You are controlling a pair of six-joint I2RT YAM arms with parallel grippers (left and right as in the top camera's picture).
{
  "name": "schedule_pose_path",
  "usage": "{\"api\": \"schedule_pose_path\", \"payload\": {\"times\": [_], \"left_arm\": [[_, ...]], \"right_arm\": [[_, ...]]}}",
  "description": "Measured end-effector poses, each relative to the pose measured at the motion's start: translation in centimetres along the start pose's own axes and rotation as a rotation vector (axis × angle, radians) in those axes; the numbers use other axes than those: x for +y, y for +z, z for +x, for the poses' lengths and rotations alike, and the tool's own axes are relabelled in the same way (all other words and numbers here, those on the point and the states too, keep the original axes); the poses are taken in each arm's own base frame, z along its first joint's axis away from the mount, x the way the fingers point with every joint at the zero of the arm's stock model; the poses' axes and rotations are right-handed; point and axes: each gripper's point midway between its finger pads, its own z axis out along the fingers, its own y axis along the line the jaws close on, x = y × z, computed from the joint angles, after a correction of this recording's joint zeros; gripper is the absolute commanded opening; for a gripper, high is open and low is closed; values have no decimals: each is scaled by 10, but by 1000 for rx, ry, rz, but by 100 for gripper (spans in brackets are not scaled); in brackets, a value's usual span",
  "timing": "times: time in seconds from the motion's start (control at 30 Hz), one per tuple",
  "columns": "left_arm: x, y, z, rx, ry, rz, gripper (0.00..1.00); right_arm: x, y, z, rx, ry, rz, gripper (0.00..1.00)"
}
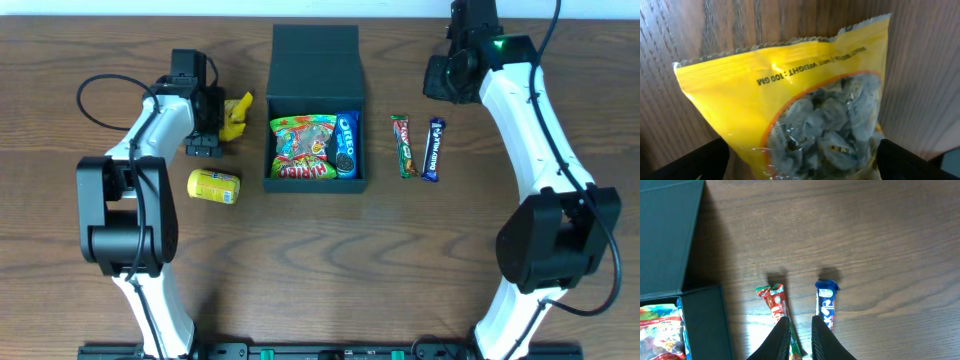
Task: Pack container
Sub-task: 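Grasp the yellow Hacks candy bag with the left gripper and lift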
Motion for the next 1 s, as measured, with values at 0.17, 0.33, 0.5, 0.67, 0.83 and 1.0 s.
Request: {"api": "schedule_pose_path", "payload": {"times": [0.17,0.33,0.5,0.67,0.83,1.0], "left_arm": [[0,10,-2,0,11,1,64],[-3,14,-3,-2,36,12,30],[-14,11,-4,-6,93,51,6],[-19,10,-7,-7,188,71,6],[-34,1,-9,-30,493,101,6],[-81,-51,-3,-95,855,244,6]], "right_arm": [[0,0,0,1,0,0,16],[0,0,0,0,0,-3,16],[1,0,0,0,0,-4,16],[1,0,0,0,0,-3,16],[-1,0,-2,-7,0,7,16],[-3,0,-5,-19,3,12,16]]}}
